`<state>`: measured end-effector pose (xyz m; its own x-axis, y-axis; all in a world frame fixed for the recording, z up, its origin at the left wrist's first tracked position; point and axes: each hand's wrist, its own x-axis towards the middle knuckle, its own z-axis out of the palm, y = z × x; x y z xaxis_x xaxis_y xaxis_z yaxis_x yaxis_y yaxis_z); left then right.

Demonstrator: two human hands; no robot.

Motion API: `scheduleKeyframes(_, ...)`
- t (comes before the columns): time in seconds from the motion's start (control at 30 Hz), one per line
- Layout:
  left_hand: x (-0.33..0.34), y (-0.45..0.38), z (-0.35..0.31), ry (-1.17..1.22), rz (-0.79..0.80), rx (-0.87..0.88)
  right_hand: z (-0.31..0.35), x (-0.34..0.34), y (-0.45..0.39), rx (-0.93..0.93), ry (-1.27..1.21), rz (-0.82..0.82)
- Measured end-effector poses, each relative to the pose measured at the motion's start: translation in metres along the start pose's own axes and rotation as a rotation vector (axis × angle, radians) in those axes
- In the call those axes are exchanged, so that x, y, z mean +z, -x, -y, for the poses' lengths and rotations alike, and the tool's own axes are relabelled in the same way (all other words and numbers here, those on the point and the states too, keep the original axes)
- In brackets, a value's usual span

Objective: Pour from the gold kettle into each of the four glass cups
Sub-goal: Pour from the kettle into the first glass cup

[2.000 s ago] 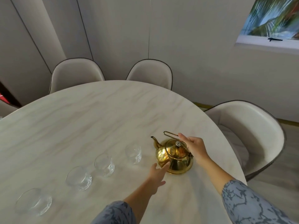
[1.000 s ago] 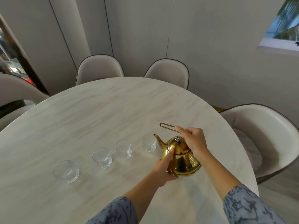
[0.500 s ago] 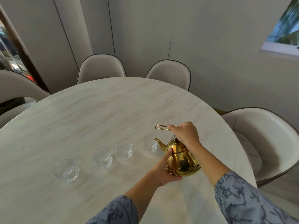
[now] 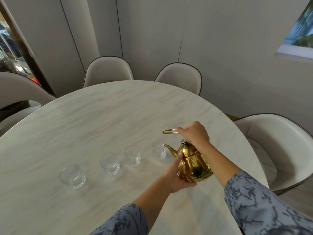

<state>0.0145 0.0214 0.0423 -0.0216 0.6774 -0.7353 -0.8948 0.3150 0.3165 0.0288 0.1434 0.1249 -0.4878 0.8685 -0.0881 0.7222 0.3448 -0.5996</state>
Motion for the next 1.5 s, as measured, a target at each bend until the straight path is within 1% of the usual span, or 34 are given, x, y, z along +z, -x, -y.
scheduleKeyframes(0.73, 0.016, 0.014, 0.004, 0.017, 0.010, 0.018, 0.009, -0.015, 0.000, 0.010, 0.048, 0.032)
scheduleKeyframes(1.07, 0.025, 0.023, 0.000, -0.006, 0.032, 0.034, 0.015, -0.025, 0.000, -0.001, 0.092, 0.014)
scheduleKeyframes(1.5, 0.028, 0.025, 0.001, -0.016, 0.037, 0.015, 0.017, -0.030, 0.000, -0.005, 0.095, 0.012)
